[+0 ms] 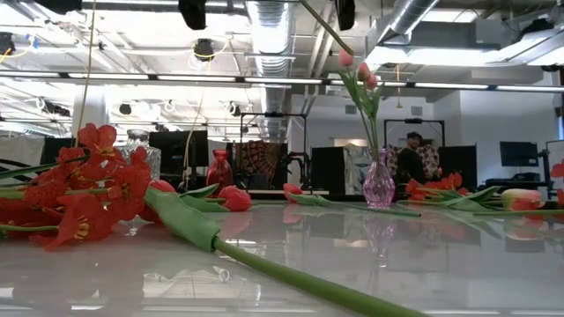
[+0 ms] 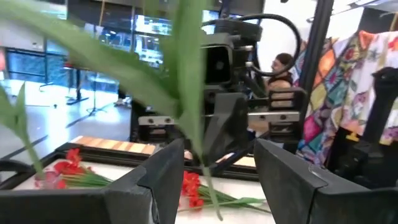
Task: Sort flowers into vase by color
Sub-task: Put the pink tulip into the purple vase
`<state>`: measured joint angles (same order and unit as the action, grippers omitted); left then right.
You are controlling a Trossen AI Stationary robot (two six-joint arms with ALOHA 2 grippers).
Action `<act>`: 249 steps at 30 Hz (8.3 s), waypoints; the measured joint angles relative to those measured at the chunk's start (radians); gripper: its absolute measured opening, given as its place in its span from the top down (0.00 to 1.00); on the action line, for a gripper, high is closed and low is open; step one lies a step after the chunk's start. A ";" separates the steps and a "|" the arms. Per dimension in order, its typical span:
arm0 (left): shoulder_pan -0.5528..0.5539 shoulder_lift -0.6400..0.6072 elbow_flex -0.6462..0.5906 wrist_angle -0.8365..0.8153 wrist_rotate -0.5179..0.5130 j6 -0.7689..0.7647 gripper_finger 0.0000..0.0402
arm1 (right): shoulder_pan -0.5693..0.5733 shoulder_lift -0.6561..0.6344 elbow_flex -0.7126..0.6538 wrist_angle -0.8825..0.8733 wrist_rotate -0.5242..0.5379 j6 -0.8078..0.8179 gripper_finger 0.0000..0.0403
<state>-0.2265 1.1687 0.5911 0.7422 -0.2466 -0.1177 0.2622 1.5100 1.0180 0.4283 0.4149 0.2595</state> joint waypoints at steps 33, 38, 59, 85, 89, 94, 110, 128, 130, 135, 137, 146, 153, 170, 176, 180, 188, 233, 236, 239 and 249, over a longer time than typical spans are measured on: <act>0.115 0.003 0.033 0.100 0.162 0.000 0.54 | -0.063 0.000 0.000 0.083 -0.132 -0.033 0.94; 0.122 0.012 0.071 0.017 0.184 0.023 0.54 | -0.062 0.000 0.000 0.081 -0.132 -0.034 0.94; 0.122 0.011 0.071 -0.026 0.163 0.026 0.61 | -0.068 0.000 -0.001 0.088 -0.152 -0.074 0.94; 0.123 0.011 0.071 -0.093 0.212 0.030 1.00 | -0.069 0.000 -0.001 0.044 -0.230 -0.074 0.70; 0.122 0.011 0.071 -0.135 0.212 0.007 1.00 | -0.069 0.000 -0.001 0.014 -0.257 -0.074 0.59; 0.123 0.011 0.070 -0.171 0.210 -0.014 1.00 | -0.071 0.000 -0.001 -0.054 -0.261 -0.031 0.44; 0.123 0.011 0.070 -0.222 0.188 -0.027 1.00 | -0.095 0.007 -0.001 -0.131 -0.315 -0.024 0.36; 0.123 0.011 0.069 -0.267 0.181 -0.026 1.00 | -0.130 0.084 0.004 -0.077 -0.285 -0.059 0.54; 0.123 0.011 0.069 -0.267 0.177 -0.021 1.00 | -0.130 0.084 0.004 -0.074 -0.285 -0.059 0.63; 0.123 0.011 0.069 -0.267 0.167 -0.021 1.00 | -0.134 0.084 0.005 -0.074 -0.290 -0.081 0.88; 0.123 0.011 0.069 -0.267 0.159 -0.021 1.00 | -0.134 0.084 0.005 -0.073 -0.290 -0.089 0.94; 0.123 0.011 0.069 -0.281 0.187 0.009 0.86 | -0.145 0.049 0.005 -0.077 -0.289 -0.077 0.92; 0.121 -0.014 0.069 -0.318 0.180 0.008 0.58 | -0.163 -0.035 -0.007 -0.118 -0.261 -0.084 0.94; 0.122 -0.212 0.069 -0.574 0.023 -0.022 0.41 | -0.179 -0.465 -0.366 -0.099 0.401 -0.179 0.93; 0.122 -0.191 0.070 -0.563 0.022 -0.024 0.41 | -0.269 -0.509 -0.449 -0.034 0.451 -0.189 0.93; 0.122 -0.181 0.071 -0.567 0.022 -0.032 0.41 | -0.354 -0.519 -0.507 0.071 0.451 -0.208 0.93; 0.121 -0.169 0.071 -0.568 0.004 -0.035 0.41 | -0.506 -0.515 -0.556 0.193 0.314 -0.195 0.93; 0.122 -0.169 0.070 -0.577 -0.001 -0.029 0.41 | -0.573 -0.310 -0.557 0.215 0.322 -0.181 0.91; 0.122 -0.169 0.070 -0.576 -0.001 -0.029 0.41 | -0.573 -0.310 -0.557 0.206 0.323 -0.181 0.90; 0.122 -0.169 0.070 -0.577 0.000 -0.034 0.41 | -0.573 -0.310 -0.557 0.206 0.323 -0.181 0.89; 0.121 -0.169 0.070 -0.575 0.002 -0.037 0.41 | -0.573 -0.310 -0.557 0.193 0.323 -0.186 0.87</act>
<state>-0.1051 0.9997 0.6613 0.1677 -0.2443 -0.1543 -0.3103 1.1995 0.4606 0.6212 0.7380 0.0732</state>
